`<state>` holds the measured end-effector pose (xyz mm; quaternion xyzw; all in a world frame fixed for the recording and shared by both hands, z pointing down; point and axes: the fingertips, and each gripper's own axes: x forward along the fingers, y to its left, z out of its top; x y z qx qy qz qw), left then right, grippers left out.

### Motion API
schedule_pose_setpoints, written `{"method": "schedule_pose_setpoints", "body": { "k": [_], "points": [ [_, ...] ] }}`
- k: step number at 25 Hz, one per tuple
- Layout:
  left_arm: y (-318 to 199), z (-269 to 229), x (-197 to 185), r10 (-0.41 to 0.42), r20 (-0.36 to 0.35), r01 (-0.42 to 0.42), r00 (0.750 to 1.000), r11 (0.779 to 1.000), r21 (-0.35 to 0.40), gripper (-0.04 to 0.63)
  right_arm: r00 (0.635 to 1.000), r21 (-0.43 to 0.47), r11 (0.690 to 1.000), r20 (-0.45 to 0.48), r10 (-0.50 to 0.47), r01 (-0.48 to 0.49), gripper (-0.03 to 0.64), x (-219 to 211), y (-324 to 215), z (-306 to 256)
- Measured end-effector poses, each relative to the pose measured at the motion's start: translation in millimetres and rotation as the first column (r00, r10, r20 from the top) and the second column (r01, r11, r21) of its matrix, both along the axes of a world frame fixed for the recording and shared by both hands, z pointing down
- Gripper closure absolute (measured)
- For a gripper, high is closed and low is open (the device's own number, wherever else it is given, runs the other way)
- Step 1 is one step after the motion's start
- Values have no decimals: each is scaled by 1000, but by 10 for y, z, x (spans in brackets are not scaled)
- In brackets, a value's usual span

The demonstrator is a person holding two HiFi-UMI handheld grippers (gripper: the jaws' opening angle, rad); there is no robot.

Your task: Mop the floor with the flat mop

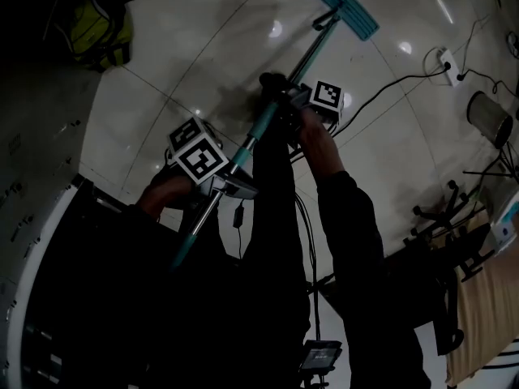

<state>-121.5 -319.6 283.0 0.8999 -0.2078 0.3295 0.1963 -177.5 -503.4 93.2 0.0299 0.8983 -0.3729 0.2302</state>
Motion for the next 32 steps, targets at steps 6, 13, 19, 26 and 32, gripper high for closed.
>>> {"method": "schedule_pose_setpoints", "body": {
  "k": [6,13,19,26,32],
  "points": [
    [-533,-840,829,46,-84,-46,995,999,-7,518,998,37,998,27,51,-52,586,863,-506,-904],
    [-962,-1307,1259,21,-105,-13,994,997,71,533,996,113,990,-10,89,-88,580,1301,-816,-1444],
    [-734,-1051,1046,40,-20,-38,999,996,84,518,993,131,985,48,104,-109,580,1161,-612,-1284],
    [-40,-217,280,52,-42,-48,998,994,99,523,995,158,984,72,74,-85,581,466,139,-449],
    [594,704,-631,14,32,-17,999,997,75,516,997,135,990,81,17,-28,584,-427,738,500]
  ]
}}
